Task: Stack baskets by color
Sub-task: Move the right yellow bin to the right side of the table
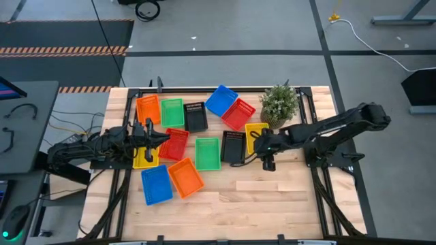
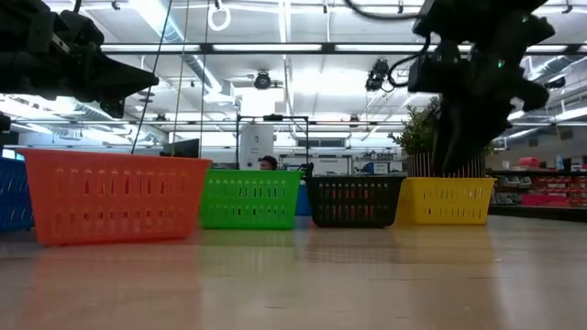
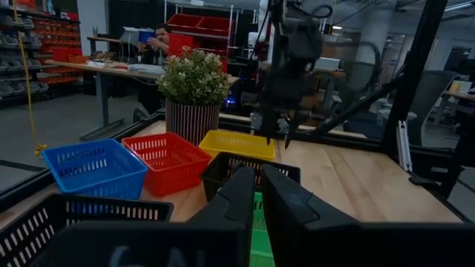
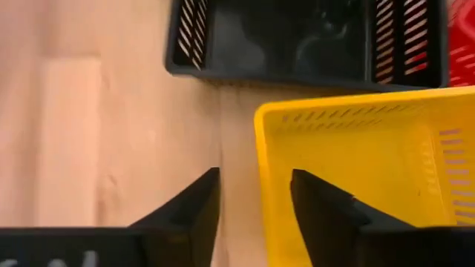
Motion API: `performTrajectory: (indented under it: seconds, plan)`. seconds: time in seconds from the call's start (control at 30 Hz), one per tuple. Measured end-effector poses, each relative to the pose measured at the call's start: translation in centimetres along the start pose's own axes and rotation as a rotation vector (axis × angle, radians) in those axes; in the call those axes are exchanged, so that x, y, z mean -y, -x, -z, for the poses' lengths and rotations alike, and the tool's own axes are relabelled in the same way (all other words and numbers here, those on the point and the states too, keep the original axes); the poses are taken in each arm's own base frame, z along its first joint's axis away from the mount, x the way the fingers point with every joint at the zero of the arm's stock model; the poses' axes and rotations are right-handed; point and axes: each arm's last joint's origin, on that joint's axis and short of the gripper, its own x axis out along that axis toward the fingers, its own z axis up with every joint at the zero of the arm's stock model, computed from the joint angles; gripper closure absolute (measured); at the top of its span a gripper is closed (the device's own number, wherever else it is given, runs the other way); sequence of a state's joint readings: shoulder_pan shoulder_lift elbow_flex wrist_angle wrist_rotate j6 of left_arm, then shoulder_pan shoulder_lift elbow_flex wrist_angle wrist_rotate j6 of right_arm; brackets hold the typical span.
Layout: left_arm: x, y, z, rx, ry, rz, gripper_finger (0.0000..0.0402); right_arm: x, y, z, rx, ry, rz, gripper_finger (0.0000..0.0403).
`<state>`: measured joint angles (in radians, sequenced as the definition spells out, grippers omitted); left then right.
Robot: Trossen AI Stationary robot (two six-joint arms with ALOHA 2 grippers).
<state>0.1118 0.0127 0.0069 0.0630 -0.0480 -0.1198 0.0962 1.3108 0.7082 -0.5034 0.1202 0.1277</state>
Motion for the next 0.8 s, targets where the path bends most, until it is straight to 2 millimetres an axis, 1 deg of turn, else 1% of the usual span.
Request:
performTrajectory:
  seconds: [0.13,0.23,0.3,0.37,0.47,0.5,0.53,0.63,0.8]
  plan:
    - [0.0,0.0,0.0,0.0,0.0,0.0,0.037,0.2,-1.7,0.2,-0.072,0.002,0.056,0.0216]
    - [0.0,0.0,0.0,-0.001,0.0,0.0,0.0366,0.1,-2.7,0.5,-0.116,0.009,0.06,0.0233]
    - [0.0,0.0,0.0,0.0,0.0,0.0,0.0364,0.0,-3.2,0.6,-0.138,0.014,0.058,0.0255]
    - [0.0,0.0,0.0,0.0,0.0,0.0,0.0363,0.0,-3.5,0.7,-0.152,0.023,0.058,0.0287]
    - [0.0,0.0,0.0,0.0,0.0,0.0,0.0364,-0.3,-3.5,0.7,-0.154,0.005,0.057,0.0353]
    - [0.0,0.0,0.0,-0.001,0.0,0.0,0.0366,-0.6,-3.3,0.7,-0.158,-0.013,0.053,0.0376]
    - [0.0,0.0,0.0,0.0,0.0,0.0,0.0367,-0.9,-3.0,0.5,-0.162,-0.027,0.041,0.0389]
    - [0.0,0.0,0.0,0.0,0.0,0.0,0.0371,-2.6,-1.5,-0.1,-0.171,-0.073,0.017,0.0391]
    - [0.0,0.0,0.0,0.0,0.0,0.0,0.0368,-6.1,1.9,-0.7,-0.175,-0.127,-0.029,0.0397]
